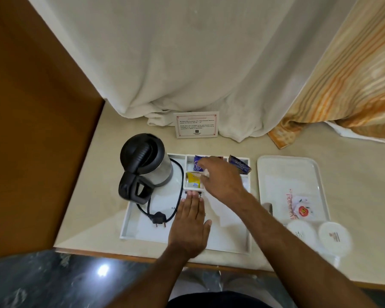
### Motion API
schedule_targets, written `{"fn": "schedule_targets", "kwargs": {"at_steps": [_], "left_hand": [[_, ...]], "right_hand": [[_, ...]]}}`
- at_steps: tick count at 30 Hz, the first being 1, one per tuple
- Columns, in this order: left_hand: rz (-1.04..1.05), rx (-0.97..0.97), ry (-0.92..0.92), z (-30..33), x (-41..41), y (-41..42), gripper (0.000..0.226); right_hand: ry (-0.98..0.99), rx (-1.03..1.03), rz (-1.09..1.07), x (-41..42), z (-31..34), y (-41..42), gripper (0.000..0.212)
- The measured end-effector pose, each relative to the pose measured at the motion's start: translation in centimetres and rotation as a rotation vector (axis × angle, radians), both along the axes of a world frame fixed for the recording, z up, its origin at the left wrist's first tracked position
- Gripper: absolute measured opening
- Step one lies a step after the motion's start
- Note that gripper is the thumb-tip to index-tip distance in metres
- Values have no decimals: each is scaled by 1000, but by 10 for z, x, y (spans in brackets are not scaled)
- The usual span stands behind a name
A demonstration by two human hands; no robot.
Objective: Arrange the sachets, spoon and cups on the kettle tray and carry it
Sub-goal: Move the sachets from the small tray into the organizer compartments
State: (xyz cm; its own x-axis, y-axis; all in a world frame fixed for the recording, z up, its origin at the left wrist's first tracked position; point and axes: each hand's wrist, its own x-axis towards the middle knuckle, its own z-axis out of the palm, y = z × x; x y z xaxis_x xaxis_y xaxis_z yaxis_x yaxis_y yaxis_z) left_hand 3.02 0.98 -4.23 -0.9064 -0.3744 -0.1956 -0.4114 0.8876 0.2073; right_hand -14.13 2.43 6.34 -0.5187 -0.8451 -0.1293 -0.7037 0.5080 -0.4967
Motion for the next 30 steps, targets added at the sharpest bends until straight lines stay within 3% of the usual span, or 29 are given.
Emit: {"fn": "schedule_targets", "kwargs": {"at_steps": [4, 6, 9, 11, 14, 21, 24, 28, 30], "left_hand": [[13, 3, 21, -1, 12, -10, 68], [4, -5, 33, -2, 15, -14, 68], [-11, -9, 50, -6, 16, -15, 68], [-14, -10, 59, -9, 15, -12, 70], [-14, 4, 63, -11, 8, -7, 70], [-7, 51, 33, -10, 0, 0, 71], [-11, 62, 20, -9, -5, 3, 72], [-29, 41, 8, -8, -14, 7, 72], [-17, 29, 3, -7, -10, 3, 71]], "right_hand": [[136, -291, -204, -34, 27, 49, 20], [166, -152, -278, -66, 30, 86, 29], [143, 343, -274, -110, 19, 142, 46], [23, 556, -256, -125, 8, 169, 59], [-96, 645, -257, -130, -11, 191, 63], [-128, 660, -177, -135, -17, 197, 22], [-119, 546, -214, -132, 5, 197, 14], [-211, 65, -245, -103, 41, 164, 17], [-205, -47, -185, -77, 41, 124, 18]]}}
